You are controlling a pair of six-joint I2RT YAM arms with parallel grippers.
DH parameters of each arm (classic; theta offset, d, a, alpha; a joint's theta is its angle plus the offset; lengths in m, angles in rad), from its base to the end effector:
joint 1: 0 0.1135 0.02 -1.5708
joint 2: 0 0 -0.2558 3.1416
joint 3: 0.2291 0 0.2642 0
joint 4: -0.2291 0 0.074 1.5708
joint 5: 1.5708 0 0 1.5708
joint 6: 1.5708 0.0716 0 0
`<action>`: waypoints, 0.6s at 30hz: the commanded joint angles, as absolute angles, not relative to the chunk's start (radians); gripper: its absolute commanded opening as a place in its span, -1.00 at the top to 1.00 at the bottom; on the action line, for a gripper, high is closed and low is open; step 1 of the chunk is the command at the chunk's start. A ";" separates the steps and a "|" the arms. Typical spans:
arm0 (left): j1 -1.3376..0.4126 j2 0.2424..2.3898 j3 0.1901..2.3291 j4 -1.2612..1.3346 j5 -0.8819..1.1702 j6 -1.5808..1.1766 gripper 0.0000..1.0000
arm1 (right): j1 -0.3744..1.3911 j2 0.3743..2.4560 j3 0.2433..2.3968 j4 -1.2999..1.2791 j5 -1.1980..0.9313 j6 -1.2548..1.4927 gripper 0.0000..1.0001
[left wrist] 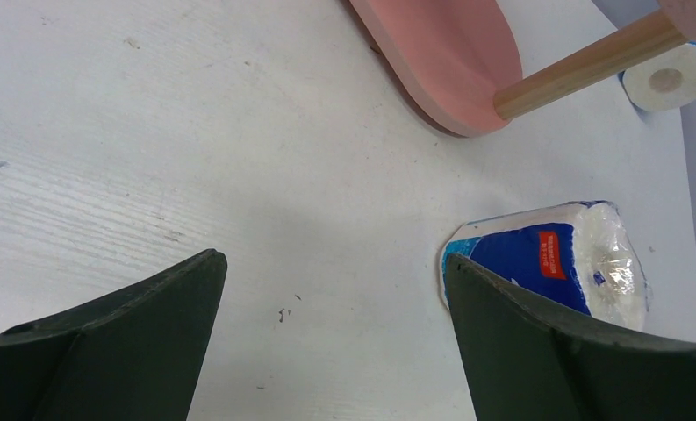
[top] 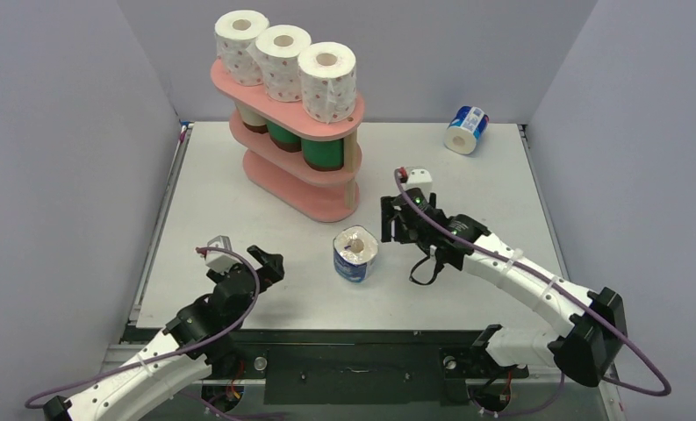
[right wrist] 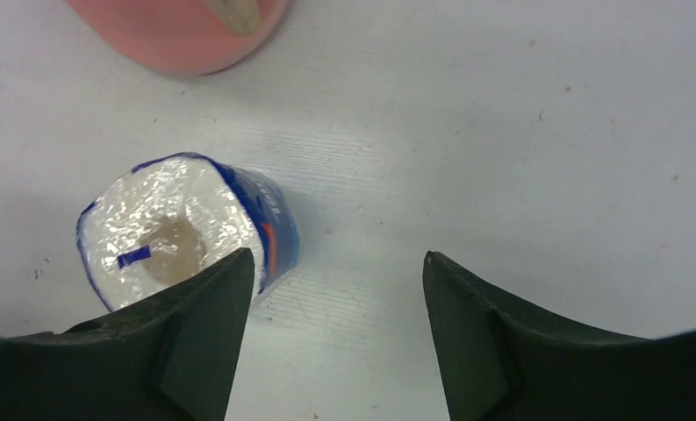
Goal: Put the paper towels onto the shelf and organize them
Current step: Place the paper towel at the center of the board, then pick up the paper towel from the center of the board.
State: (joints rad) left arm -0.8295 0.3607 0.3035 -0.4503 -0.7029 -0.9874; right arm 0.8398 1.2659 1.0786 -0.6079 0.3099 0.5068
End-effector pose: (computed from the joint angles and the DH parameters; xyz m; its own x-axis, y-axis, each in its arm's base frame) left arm 0.1377 -0.0819 0.1865 -0.3321 -0.5803 -0.7436 -0.1740 0.8125 -0.5563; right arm 0.2210 0.2138 0.2670 -0.6917 -0.0790 -0.7178 -0.2639 0.9529 0.1495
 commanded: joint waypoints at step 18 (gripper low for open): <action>-0.827 0.329 0.291 -0.463 -0.680 -1.044 -0.89 | 0.755 1.361 0.960 -0.375 0.033 0.625 -0.36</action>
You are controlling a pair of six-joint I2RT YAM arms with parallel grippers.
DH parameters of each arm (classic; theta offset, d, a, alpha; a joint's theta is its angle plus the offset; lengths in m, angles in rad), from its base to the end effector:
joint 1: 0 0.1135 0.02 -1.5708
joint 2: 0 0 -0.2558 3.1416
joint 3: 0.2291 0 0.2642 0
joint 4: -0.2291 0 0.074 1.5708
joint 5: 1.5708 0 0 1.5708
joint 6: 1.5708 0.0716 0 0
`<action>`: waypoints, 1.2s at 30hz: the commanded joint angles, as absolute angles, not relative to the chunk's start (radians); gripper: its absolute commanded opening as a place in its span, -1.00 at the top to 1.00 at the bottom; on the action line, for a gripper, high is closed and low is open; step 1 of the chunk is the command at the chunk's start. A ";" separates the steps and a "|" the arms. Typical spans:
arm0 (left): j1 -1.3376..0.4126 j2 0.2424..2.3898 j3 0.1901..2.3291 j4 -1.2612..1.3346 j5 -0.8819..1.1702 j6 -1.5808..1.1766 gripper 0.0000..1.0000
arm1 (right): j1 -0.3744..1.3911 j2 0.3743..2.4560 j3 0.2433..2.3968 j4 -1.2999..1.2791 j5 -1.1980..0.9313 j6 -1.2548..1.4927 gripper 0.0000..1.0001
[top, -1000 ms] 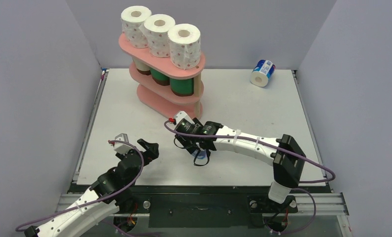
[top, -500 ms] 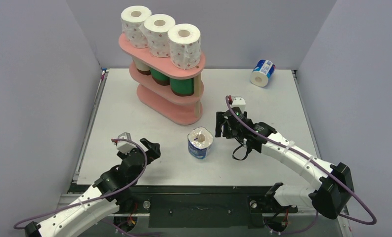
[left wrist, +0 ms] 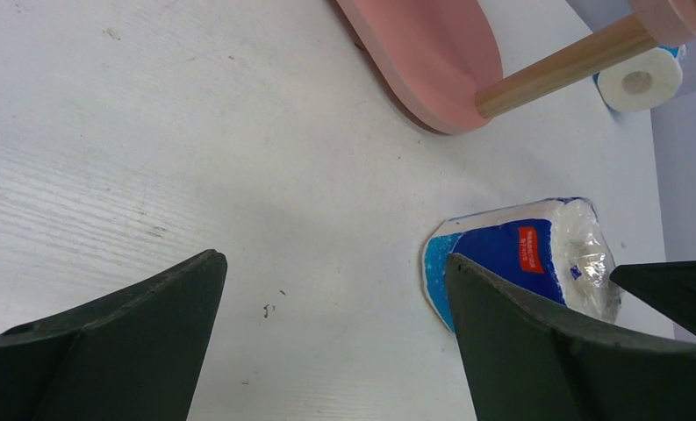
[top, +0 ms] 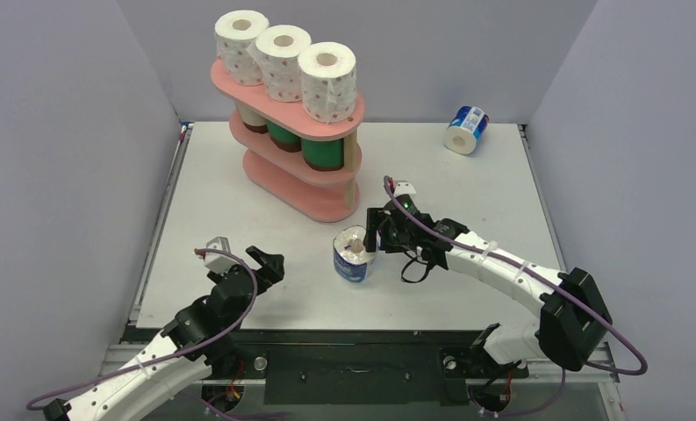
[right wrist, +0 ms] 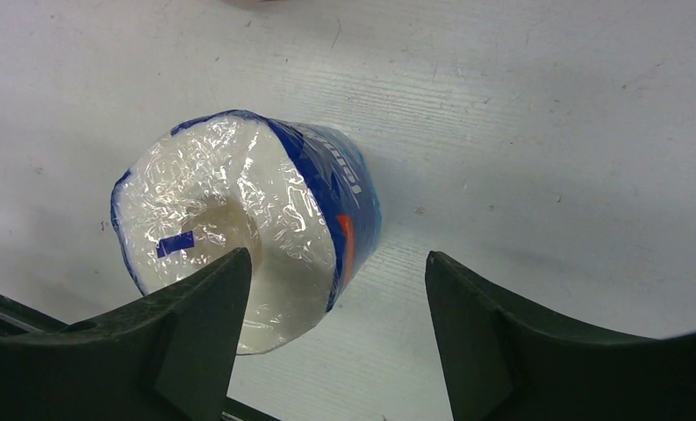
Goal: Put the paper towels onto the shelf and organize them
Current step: Pick up the paper towel from the center of the board.
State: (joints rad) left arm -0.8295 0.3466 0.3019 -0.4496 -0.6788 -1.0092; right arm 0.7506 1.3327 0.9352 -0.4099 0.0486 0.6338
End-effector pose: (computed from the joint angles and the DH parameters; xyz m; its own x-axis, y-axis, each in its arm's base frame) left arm 0.1367 -0.0827 0.1873 -0.3406 -0.6035 -0.7209 -0.1642 0.7932 -0.5865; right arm 0.2369 0.2162 0.2127 -0.8146 0.0491 -0.5779 -0.2163 0.8989 0.3812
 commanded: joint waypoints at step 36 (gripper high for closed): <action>-0.827 0.330 0.275 -0.426 -0.711 -1.012 -0.89 | 0.763 1.566 1.295 -0.424 0.088 0.706 0.48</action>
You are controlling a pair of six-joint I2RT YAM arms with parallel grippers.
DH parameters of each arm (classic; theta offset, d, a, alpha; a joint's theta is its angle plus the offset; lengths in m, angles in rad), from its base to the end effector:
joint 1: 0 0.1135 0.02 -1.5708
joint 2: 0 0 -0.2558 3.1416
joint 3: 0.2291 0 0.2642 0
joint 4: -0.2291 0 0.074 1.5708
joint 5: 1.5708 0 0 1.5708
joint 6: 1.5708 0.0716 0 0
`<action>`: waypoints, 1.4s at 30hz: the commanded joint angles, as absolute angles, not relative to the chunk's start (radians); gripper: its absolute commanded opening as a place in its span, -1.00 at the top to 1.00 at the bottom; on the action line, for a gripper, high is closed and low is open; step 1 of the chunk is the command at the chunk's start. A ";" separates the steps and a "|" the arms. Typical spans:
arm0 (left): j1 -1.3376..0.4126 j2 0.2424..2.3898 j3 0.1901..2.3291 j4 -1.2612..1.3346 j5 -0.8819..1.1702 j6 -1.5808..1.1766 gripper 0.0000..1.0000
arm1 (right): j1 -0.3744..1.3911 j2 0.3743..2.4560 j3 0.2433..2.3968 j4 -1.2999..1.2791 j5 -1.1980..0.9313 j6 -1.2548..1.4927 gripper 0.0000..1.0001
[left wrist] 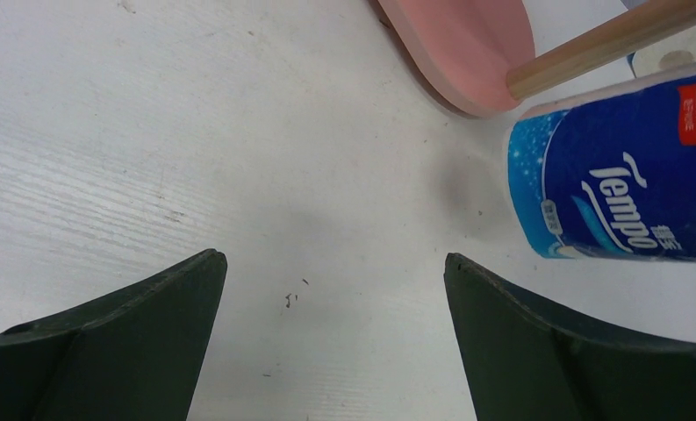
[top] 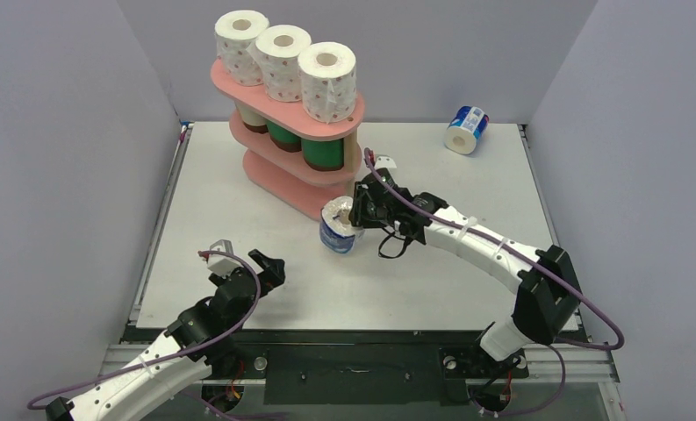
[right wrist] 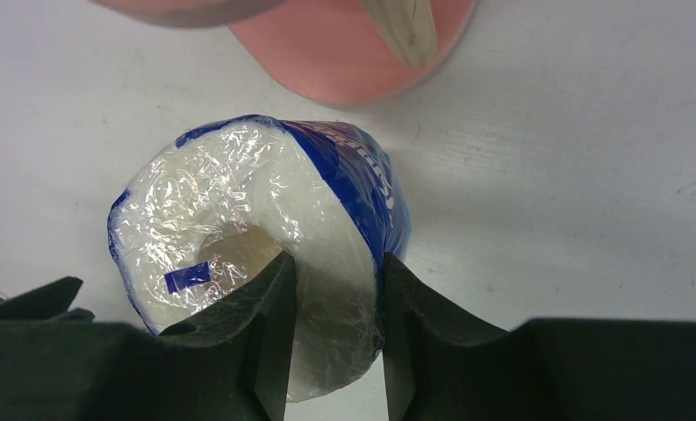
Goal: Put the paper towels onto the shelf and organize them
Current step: Pick up the paper towel from the center of the board, then place the paper towel on the shelf.
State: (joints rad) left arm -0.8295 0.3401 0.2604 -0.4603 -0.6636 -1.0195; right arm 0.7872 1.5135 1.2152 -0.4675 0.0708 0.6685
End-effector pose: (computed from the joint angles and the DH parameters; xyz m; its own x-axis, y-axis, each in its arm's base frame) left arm 0.1351 -0.0823 0.1711 -0.3729 -0.5864 -0.7190 -0.1782 0.8058 -0.5648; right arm 0.2674 0.2612 0.2498 -0.7996 0.0735 -0.5961 -0.2230 0.8852 0.4083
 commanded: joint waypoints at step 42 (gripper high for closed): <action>-0.823 1.002 0.203 0.565 -0.616 -0.816 -0.93 | 0.726 1.806 1.464 -0.277 0.149 0.869 0.51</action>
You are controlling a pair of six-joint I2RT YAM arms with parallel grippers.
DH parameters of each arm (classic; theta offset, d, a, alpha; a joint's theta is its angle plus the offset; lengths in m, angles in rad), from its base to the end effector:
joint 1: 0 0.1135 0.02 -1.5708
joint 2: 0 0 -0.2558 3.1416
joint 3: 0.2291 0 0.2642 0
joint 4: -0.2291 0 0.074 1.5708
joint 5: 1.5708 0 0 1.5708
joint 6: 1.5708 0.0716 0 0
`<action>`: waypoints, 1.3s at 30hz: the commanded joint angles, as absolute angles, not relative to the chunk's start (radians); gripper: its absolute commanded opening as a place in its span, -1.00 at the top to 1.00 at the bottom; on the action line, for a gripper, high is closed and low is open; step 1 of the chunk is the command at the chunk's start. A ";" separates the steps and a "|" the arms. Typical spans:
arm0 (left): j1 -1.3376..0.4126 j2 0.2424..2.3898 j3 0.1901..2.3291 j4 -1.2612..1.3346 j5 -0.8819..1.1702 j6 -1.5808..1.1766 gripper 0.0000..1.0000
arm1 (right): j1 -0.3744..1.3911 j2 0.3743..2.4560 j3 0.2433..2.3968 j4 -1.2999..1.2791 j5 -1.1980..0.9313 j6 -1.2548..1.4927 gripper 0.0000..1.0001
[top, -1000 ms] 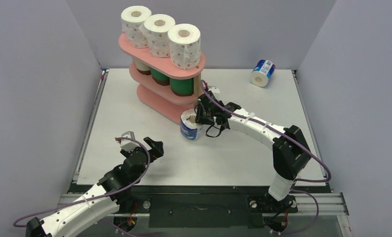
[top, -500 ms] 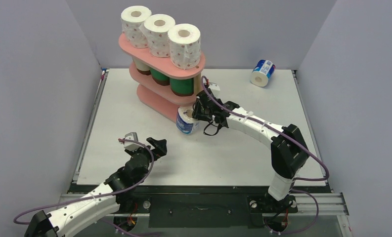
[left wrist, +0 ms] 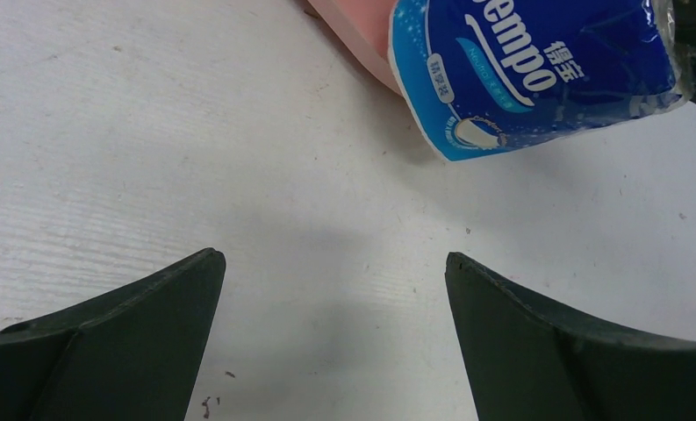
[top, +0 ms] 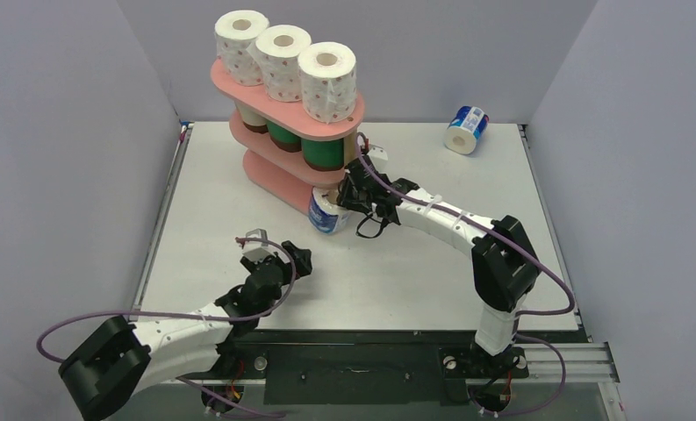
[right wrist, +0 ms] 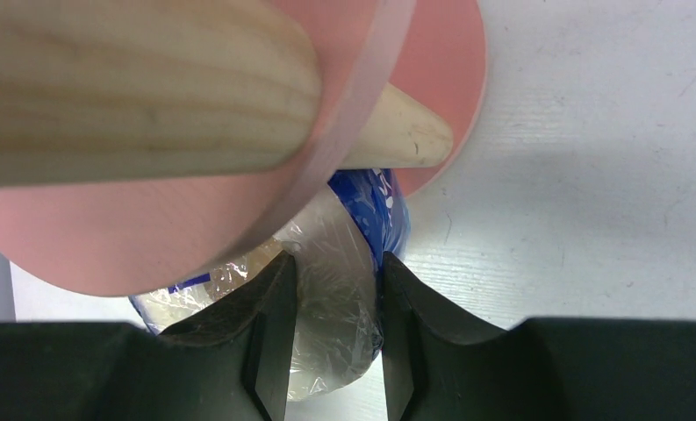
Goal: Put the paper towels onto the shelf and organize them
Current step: Place the paper towel on the shelf.
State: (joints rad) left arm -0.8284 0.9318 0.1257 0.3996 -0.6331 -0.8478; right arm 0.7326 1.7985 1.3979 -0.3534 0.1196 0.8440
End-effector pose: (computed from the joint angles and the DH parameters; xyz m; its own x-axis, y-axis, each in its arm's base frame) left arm 0.1731 -0.1260 0.1226 -0.3468 -0.5162 -0.7831 -0.0505 0.8440 -0.5339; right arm 0.3357 0.2905 0.2183 -0.7861 0.2909 -0.5454 -0.0179 0.8713 0.4905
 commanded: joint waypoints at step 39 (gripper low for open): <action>-0.691 1.545 0.476 0.806 -0.537 -0.766 -0.96 | 0.695 1.759 1.437 -0.275 0.087 0.885 -0.03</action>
State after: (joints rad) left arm -0.7048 1.5452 0.4389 0.7391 -0.5106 -0.7650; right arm 0.7025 1.8374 1.4361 -0.3603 0.0696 0.8623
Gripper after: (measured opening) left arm 0.978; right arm 0.500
